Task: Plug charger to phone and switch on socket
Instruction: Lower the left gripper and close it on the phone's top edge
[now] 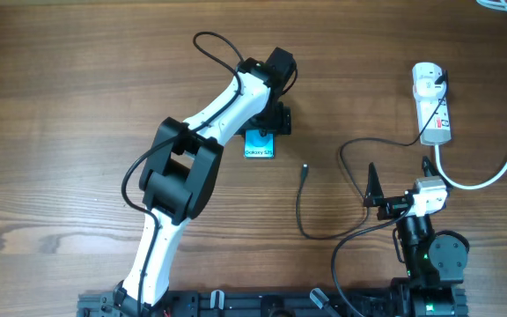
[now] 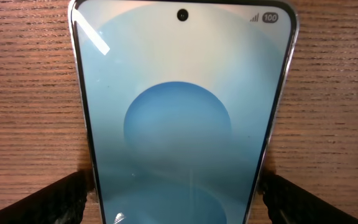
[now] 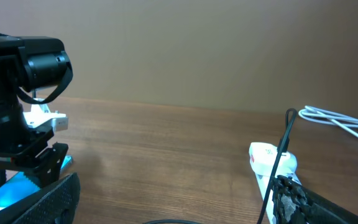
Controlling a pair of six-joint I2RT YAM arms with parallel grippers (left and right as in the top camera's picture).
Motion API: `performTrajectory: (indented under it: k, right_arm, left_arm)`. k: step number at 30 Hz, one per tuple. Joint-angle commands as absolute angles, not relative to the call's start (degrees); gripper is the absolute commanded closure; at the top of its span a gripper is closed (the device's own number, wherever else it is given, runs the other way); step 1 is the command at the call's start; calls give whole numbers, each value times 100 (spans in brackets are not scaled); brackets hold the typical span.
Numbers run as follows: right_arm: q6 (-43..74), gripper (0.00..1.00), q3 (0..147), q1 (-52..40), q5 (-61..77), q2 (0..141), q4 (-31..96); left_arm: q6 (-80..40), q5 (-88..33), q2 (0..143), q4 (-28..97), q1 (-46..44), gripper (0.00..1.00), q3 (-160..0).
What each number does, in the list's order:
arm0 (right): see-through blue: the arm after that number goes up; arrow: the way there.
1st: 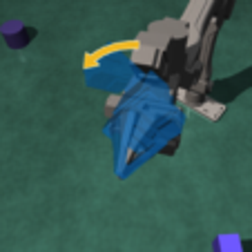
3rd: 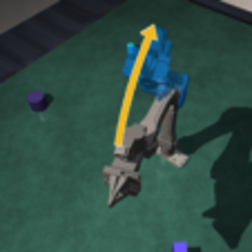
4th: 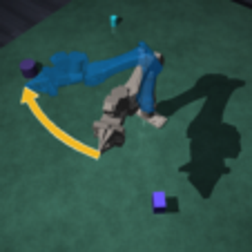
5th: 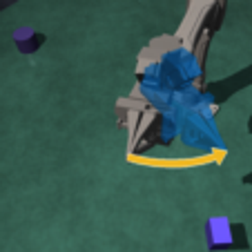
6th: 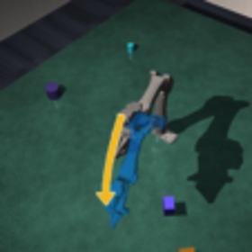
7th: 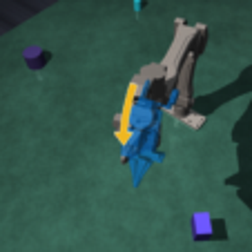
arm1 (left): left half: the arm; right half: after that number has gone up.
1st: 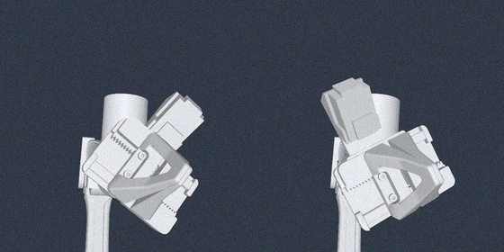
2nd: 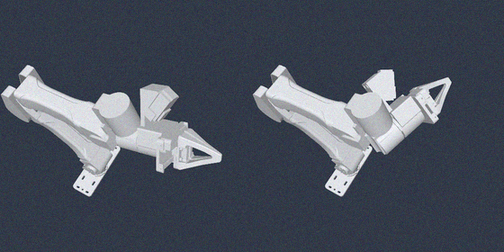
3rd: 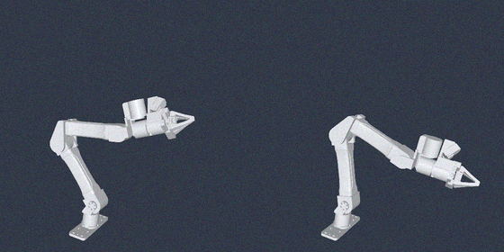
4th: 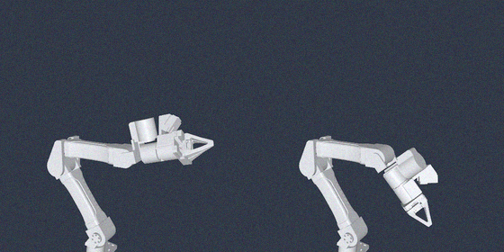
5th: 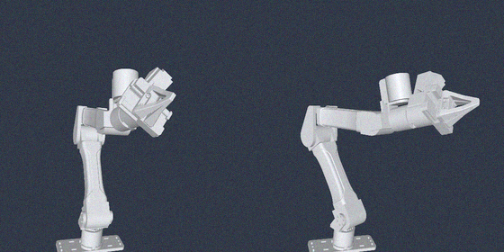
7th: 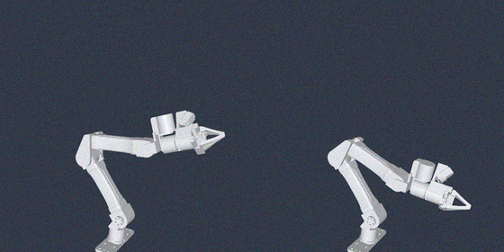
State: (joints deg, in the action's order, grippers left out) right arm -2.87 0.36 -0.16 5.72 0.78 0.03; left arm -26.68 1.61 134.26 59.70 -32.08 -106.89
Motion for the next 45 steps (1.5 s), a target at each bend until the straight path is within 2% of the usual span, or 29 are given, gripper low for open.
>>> performTrajectory:
  k: [1,5,45]
  right_arm:
    - [-298,0,32,8,513,43,-12]
    - [-301,0,32,8,513,43,-12]
    - [-298,0,32,8,513,43,-14]
  left_arm:
    - [-2615,202,13876,5944,-3240,6,-10586]
    - [-2615,202,13876,5931,-3240,0,-10586]
    - [-2987,226,13876,5763,-3144,0,-10586]
